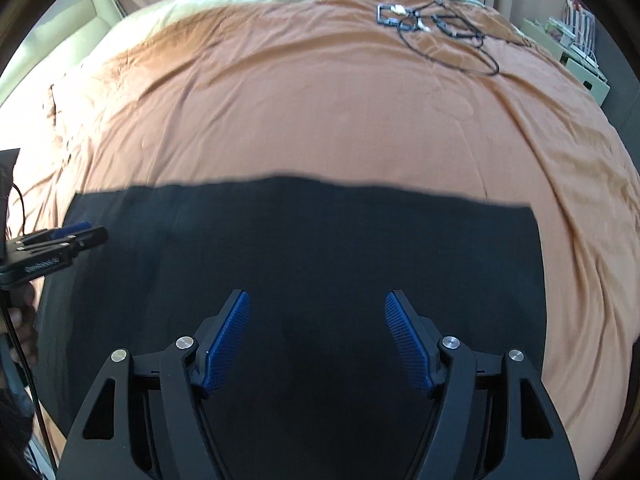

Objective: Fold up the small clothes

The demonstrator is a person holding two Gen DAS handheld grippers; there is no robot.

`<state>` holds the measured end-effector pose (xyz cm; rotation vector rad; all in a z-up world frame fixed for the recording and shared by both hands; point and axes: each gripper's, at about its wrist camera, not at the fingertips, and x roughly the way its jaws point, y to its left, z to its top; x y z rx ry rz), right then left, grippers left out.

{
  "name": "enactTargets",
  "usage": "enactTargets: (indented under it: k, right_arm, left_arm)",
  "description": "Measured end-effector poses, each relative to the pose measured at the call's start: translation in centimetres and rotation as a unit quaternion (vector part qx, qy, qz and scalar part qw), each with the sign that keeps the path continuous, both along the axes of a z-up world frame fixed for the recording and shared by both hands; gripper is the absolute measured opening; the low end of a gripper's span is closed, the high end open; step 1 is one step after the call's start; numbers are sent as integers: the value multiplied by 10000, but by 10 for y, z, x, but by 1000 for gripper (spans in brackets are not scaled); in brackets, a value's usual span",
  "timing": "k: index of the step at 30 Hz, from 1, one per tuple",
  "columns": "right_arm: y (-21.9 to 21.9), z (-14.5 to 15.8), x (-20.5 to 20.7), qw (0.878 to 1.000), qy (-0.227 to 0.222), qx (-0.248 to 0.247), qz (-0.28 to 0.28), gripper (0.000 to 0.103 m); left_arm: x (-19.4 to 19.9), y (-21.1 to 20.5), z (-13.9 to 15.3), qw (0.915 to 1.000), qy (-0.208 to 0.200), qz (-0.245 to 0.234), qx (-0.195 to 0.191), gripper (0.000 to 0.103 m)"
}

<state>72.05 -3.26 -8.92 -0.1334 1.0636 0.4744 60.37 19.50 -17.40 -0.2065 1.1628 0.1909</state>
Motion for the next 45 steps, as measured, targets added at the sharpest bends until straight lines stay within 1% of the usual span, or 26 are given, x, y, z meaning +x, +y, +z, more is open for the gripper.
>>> enactTargets:
  k: [2,5,6,10,13,16,23,25,27,28,31,34,38,45]
  right_arm:
    - [-1,-3,-13,9998,154,-115,62,69]
    - [-2,-4,-26,9990,333,-249,136,69]
    - [-3,-4,-33,9987,379,-307,155,70]
    - [-8,-4,-52,9981,411,-416,179,71]
    - [-15,-7,-71,9979,494,-397,143,71]
    - [-21,-9,-93,9981,446,-418,123,71]
    - [-35,-17,-151,9980,355,-521,75,71]
    - [-40,-18,-164,9981,336,-521,42,71]
    - [-46,-18,-178,9982,319,-502,-17,71]
    - [-46,-18,-182,9982,322,-502,-32,71]
    - [-54,-19,-196,9979,322,-556,-91,71]
    - [-61,-22,-208,9977,383,-538,-129,71]
    - [-72,-23,-226,9978,397,-476,-221,71]
    - [-90,-18,-242,9966,586,-512,-285,71]
  left_arm:
    - [-11,0,-1,9999,100,-72,-81,51]
    - [-34,-2,-5,9995,292,-119,-2,55]
    - [-41,-2,-6,9994,323,-115,-22,55]
    - [-69,-5,-7,9993,361,-104,-25,55]
    - [-90,-10,-8,9991,380,-141,93,56]
    - [-115,-17,-10,9989,394,-169,163,56]
    - [-174,-19,-16,9995,281,-51,133,66]
    - [-190,-19,-17,9997,233,-23,106,66]
    - [-205,-18,-16,9999,100,34,47,66]
    - [-209,-17,-15,10000,69,55,20,66]
    - [-228,-15,-21,9996,170,186,-137,68]
    - [-240,-17,-24,9996,156,214,-85,68]
    - [-258,-16,-26,9994,113,294,-143,68]
    - [-276,-21,-24,9996,159,237,-51,69]
